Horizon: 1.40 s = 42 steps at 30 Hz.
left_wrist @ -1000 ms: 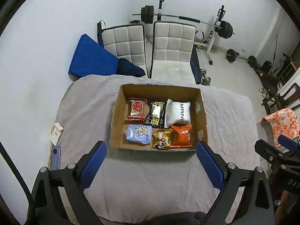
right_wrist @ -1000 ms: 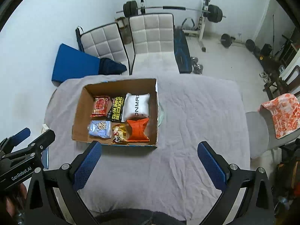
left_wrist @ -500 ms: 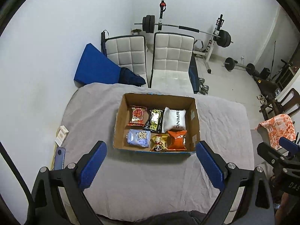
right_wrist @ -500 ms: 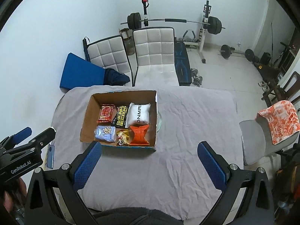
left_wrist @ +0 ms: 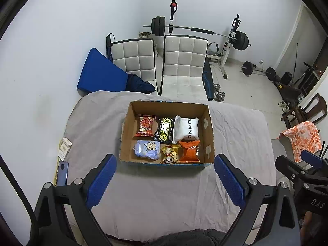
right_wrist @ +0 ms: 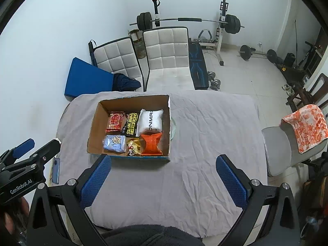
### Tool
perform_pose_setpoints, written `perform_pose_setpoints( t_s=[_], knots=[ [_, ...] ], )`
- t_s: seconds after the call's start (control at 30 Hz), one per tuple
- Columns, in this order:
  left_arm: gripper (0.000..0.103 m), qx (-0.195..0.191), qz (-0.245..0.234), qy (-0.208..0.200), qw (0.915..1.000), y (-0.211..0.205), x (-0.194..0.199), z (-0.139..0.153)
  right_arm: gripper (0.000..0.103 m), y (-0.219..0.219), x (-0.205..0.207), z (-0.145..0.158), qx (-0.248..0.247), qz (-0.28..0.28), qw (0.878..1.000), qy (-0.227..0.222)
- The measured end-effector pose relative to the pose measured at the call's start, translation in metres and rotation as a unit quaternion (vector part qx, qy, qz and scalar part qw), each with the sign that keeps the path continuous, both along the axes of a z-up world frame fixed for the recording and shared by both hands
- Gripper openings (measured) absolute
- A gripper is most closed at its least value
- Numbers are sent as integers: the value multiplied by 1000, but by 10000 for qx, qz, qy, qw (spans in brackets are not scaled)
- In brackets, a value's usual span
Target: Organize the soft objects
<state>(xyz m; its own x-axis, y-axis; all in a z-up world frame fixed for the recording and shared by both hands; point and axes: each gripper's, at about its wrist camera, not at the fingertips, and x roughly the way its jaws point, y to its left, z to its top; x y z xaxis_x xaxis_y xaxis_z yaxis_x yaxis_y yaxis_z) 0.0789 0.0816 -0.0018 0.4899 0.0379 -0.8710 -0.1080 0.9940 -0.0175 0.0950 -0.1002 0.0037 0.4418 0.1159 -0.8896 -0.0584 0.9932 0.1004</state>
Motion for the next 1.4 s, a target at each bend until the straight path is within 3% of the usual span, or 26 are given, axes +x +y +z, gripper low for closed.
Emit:
perform_pose_setpoints(
  t_s=[1.4],
  knots=[
    [98,100,-13,-80,9999,-2,-11,4,103,5,0,0,-39,-110,9999,-86]
  ],
)
